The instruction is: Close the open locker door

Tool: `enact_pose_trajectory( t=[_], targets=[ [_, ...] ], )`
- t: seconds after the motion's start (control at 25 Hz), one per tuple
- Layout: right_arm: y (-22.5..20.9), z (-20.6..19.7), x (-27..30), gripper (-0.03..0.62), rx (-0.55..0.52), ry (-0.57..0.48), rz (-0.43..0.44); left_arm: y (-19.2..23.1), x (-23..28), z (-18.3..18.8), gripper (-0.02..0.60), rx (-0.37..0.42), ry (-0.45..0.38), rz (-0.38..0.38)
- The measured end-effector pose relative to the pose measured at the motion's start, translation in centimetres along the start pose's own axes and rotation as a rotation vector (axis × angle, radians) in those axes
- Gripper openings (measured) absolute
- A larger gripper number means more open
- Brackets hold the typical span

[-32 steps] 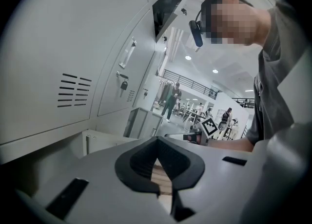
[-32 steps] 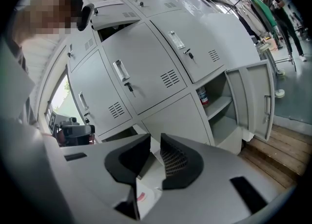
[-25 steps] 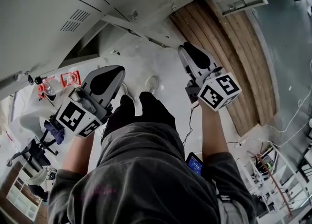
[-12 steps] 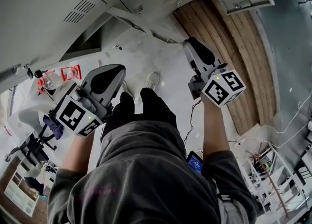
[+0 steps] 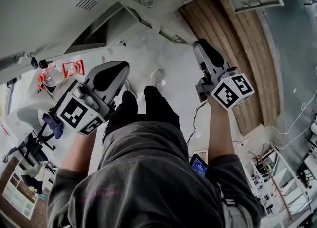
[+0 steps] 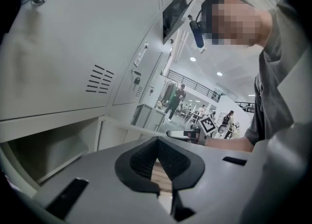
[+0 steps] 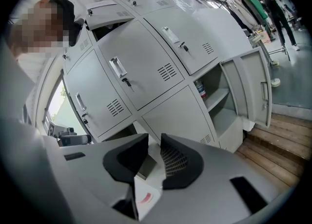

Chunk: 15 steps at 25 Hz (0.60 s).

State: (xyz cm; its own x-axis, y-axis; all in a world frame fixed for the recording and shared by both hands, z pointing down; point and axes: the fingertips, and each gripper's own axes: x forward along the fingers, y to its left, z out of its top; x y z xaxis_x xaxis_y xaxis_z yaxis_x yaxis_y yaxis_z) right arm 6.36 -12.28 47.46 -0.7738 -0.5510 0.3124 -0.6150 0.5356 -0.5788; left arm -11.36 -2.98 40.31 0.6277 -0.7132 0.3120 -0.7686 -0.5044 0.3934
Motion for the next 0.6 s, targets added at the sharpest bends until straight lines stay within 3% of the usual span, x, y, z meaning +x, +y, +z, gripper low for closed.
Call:
enact_pose_trajectory(
  t=[0.6],
  targets=[
    [7.1,-5.1,-0.5,0.083,0.002,0.029,-0.003,0.3,-7.3,-1.0,0.014,0.013,-0.021,-0.006]
  ],
)
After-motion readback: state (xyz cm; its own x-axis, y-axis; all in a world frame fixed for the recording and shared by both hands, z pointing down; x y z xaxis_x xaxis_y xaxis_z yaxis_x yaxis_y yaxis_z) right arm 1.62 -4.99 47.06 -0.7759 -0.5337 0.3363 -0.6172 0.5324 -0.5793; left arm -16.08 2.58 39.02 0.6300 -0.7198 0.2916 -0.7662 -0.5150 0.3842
